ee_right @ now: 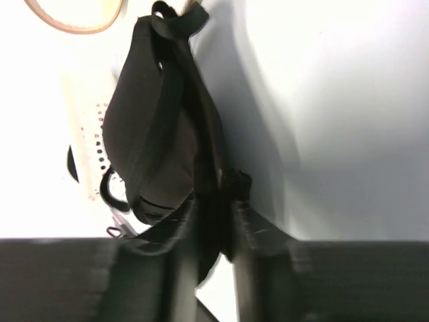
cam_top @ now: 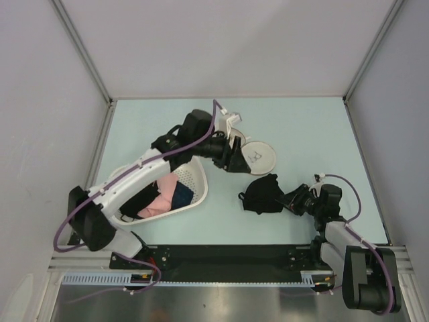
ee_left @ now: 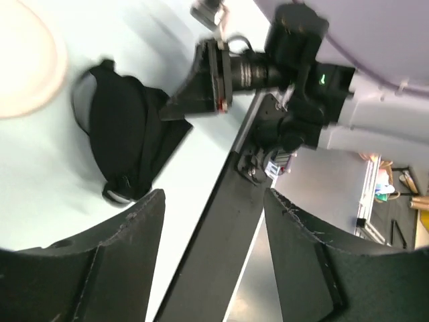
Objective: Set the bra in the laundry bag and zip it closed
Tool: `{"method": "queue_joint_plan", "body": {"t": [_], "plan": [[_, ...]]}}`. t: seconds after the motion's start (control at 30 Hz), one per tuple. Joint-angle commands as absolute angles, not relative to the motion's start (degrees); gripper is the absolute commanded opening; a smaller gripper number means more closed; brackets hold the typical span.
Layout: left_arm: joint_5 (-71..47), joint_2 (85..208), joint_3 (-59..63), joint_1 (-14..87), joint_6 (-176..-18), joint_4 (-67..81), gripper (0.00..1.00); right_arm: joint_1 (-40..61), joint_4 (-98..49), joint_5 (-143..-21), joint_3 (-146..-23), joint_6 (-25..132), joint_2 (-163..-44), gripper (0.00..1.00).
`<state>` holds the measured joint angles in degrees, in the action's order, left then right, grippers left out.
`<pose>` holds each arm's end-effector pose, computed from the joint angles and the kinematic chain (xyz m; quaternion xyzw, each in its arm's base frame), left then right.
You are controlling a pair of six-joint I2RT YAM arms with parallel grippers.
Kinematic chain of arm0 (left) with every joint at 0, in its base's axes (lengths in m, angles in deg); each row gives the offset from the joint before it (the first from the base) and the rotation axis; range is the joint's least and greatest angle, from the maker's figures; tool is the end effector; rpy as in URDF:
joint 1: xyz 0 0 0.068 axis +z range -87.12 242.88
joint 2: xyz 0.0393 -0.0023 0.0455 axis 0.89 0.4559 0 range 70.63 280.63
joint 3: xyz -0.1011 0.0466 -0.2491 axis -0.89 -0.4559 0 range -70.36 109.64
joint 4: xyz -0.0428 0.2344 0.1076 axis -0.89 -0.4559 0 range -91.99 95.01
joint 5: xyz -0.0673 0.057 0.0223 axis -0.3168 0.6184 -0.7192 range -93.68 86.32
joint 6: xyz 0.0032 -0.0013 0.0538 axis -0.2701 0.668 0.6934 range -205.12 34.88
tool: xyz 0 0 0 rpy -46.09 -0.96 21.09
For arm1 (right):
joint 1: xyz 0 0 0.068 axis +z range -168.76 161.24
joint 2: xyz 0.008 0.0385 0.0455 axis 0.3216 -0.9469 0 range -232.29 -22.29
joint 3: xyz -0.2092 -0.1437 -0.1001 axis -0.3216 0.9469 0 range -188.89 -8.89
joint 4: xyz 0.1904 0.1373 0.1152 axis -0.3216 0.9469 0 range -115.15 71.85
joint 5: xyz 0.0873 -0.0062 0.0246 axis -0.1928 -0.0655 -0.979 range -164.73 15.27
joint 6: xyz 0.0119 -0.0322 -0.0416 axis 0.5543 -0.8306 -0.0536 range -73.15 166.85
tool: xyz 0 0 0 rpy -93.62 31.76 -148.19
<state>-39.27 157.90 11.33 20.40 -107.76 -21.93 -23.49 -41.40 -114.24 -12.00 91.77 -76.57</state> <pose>0.2397 -0.2475 0.3578 0.2886 0.7970 -0.4723 0.2417 0.1508 0.0102 0.1166 0.2086 0.8230 0.4310 0.3057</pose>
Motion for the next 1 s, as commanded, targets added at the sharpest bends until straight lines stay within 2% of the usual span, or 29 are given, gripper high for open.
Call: {"method": "queue_joint_plan", "body": {"t": [0.0, 0.03, 0.07, 0.2, 0.37, 0.53, 0.77, 0.83, 0.97], "plan": [[-38.1, 150.5, -3.9, 19.7, -111.0, -17.1, 0.66, -21.3, -46.2, -114.7, -14.9, 90.5, -79.6, 0.18], [-38.0, 148.8, -5.7, 20.1, -111.8, -16.4, 0.66, -21.1, -46.5, -115.2, -15.7, 90.5, -80.0, 0.05], [-37.8, 146.9, -9.1, 20.3, -112.3, -16.2, 0.66, -21.0, -46.4, -115.4, -16.3, 90.7, -80.6, 0.0], [-37.7, 139.7, -13.6, 22.5, -112.8, -16.9, 0.66, -21.0, -42.7, -117.9, -21.1, 92.9, -79.2, 0.0], [-36.9, 132.9, -14.7, 26.8, -112.1, -20.0, 0.67, -21.8, -28.7, -121.3, -32.8, 94.8, -76.0, 0.0], [-37.3, 130.2, -14.7, 30.1, -113.9, -18.9, 0.68, -22.6, -20.7, -124.6, -39.1, 96.6, -74.9, 0.0], [-39.8, 130.7, -14.6, 29.7, -115.3, -13.0, 0.69, -22.3, -11.4, -122.7, -44.9, 94.7, -71.0, 0.0], [-35.5, 129.4, -13.2, 25.5, -112.2, -12.6, 0.69, -21.7, -8.9, -122.5, -46.0, 94.9, -70.3, 0.0], [-14.1, 127.5, -11.6, 11.8, -105.2, -11.4, 0.7, -20.8, -6.1, -121.4, -47.3, 95.8, -68.2, 0.0]]}}
